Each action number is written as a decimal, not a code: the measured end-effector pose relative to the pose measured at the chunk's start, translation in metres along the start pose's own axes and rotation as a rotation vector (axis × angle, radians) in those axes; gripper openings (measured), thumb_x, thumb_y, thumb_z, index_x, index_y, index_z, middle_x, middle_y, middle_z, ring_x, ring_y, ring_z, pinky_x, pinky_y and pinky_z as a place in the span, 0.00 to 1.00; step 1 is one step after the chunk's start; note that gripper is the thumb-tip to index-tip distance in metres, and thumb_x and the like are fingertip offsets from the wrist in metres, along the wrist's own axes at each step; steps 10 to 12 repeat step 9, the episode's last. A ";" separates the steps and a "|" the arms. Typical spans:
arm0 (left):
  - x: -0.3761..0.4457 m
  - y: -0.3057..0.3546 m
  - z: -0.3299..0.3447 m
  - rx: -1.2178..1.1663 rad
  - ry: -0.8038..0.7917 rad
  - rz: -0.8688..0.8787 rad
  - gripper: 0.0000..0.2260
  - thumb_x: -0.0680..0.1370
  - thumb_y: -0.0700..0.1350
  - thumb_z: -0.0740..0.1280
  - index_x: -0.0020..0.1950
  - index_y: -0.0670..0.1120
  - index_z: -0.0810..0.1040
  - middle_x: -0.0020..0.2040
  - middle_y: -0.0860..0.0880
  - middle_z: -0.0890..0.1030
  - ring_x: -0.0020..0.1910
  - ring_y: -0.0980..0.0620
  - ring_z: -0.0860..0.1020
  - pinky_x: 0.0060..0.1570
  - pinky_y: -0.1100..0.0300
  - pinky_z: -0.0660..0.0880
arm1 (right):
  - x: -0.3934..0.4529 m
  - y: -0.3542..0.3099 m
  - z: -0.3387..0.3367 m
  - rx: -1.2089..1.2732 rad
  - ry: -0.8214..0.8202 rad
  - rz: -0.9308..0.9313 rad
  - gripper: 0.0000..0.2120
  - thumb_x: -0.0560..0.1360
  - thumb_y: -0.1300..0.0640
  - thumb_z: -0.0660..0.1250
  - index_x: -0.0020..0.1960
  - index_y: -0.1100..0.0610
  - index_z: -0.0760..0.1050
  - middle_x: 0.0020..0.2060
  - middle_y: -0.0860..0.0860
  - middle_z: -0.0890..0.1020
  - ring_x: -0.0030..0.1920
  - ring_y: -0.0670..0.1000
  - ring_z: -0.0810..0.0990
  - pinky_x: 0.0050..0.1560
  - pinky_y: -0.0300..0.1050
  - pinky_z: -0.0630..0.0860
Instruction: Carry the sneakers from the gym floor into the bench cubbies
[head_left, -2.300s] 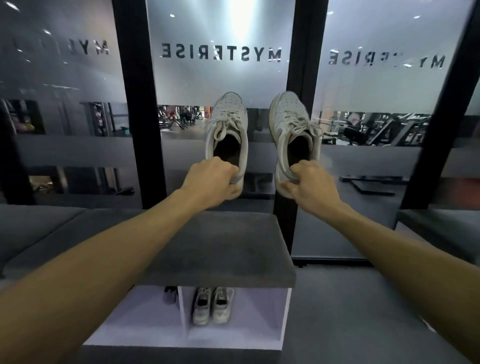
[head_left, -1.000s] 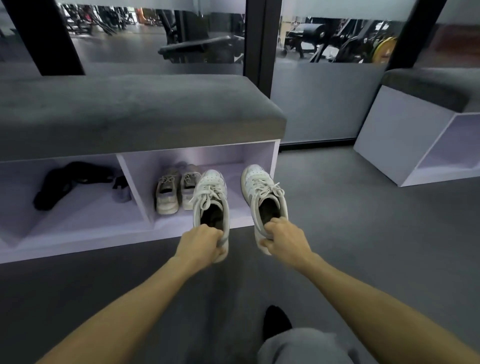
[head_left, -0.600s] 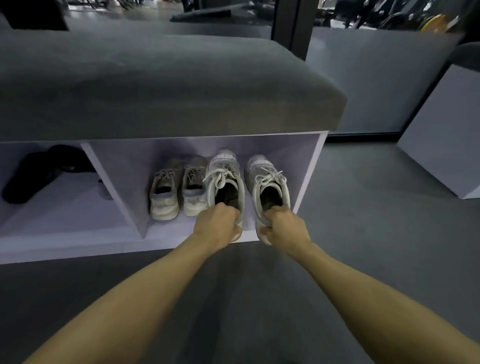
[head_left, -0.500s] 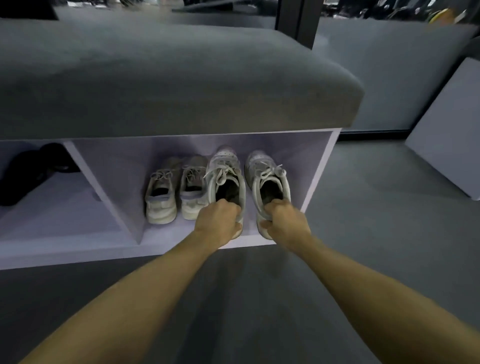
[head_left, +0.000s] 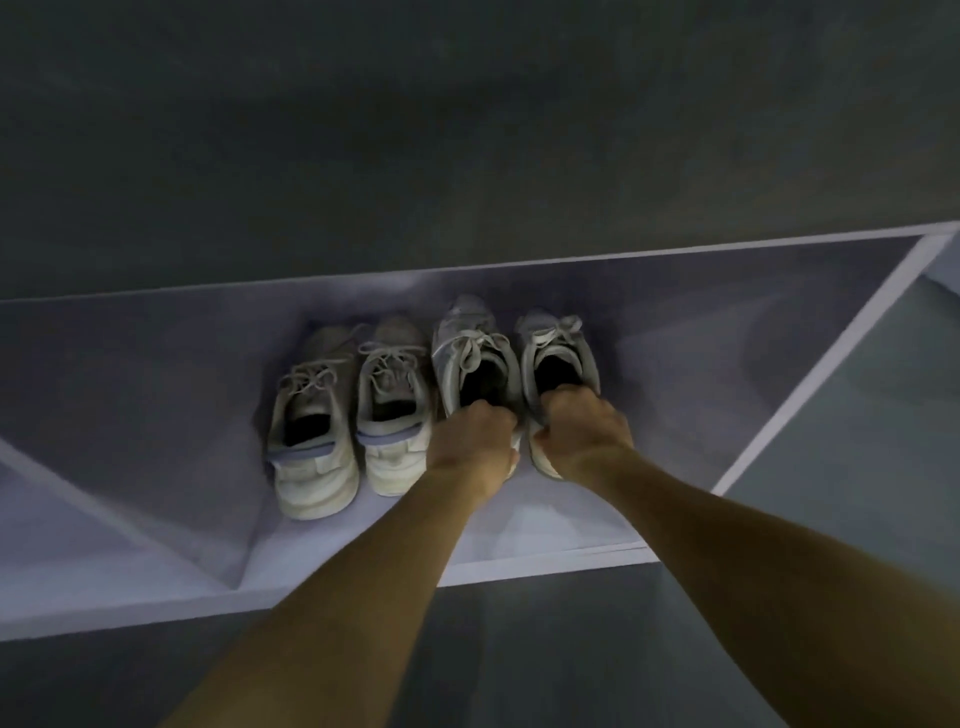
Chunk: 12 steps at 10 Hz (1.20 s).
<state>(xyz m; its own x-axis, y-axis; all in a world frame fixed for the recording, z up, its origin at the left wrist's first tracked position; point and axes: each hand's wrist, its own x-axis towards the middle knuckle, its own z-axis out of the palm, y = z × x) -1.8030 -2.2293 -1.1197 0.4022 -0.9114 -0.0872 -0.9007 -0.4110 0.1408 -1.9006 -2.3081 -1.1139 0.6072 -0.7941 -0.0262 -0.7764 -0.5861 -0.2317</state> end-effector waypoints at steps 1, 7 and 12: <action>0.008 -0.004 0.003 0.003 -0.013 0.009 0.13 0.76 0.49 0.67 0.59 0.49 0.78 0.57 0.43 0.77 0.56 0.41 0.77 0.47 0.54 0.72 | 0.007 0.002 0.007 0.004 0.012 0.018 0.11 0.74 0.57 0.65 0.56 0.56 0.76 0.55 0.55 0.78 0.57 0.60 0.76 0.51 0.48 0.73; -0.016 0.000 -0.033 -0.064 0.088 -0.033 0.32 0.67 0.59 0.73 0.65 0.52 0.65 0.65 0.50 0.70 0.63 0.44 0.71 0.51 0.50 0.74 | -0.020 0.024 -0.028 0.000 0.074 -0.154 0.34 0.67 0.32 0.67 0.67 0.47 0.64 0.65 0.48 0.70 0.65 0.53 0.66 0.59 0.51 0.70; -0.090 0.008 -0.105 -0.154 0.182 -0.013 0.37 0.64 0.62 0.73 0.69 0.55 0.63 0.67 0.50 0.70 0.63 0.44 0.71 0.56 0.48 0.73 | -0.087 0.019 -0.093 -0.017 0.189 -0.211 0.39 0.66 0.31 0.65 0.71 0.46 0.61 0.68 0.48 0.69 0.67 0.55 0.66 0.63 0.54 0.67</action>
